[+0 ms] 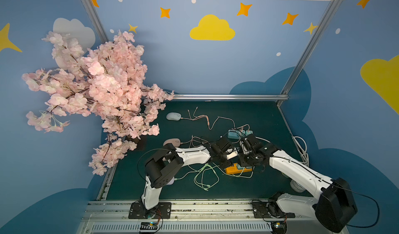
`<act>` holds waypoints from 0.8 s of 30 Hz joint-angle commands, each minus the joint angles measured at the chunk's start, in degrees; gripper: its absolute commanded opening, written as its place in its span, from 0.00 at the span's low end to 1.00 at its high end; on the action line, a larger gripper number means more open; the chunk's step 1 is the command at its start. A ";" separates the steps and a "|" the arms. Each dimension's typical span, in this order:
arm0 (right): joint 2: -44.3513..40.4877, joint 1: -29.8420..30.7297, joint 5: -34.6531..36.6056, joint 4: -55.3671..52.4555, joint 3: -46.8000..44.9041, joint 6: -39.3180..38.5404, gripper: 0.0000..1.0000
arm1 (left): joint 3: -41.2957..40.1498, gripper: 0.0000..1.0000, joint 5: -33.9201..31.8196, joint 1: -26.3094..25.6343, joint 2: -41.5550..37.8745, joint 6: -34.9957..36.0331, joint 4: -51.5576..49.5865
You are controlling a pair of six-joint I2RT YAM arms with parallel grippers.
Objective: Unplug the wireless mouse
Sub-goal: Remove the plug from the socket.
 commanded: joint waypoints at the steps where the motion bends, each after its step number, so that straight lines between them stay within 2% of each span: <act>1: 0.55 0.66 -1.34 0.57 -1.89 -0.75 0.23 | 0.08 0.62 -0.28 -0.98 2.00 0.53 -2.35; 3: -0.04 0.66 -0.29 0.53 -1.55 -0.83 0.22 | -1.07 0.69 -1.71 -0.82 0.77 -0.48 -0.48; 6: -0.51 0.19 1.54 0.18 -0.45 -1.69 0.19 | -4.46 0.73 -3.64 -0.37 -2.52 -1.76 4.09; 13: 0.40 -1.99 5.61 1.48 2.79 -4.03 0.19 | -12.29 0.73 -12.80 -0.15 -9.94 -2.67 14.09; 24: 4.08 -3.72 4.23 4.71 5.35 -5.28 0.15 | -10.34 0.75 -14.78 0.72 -6.84 -3.65 13.06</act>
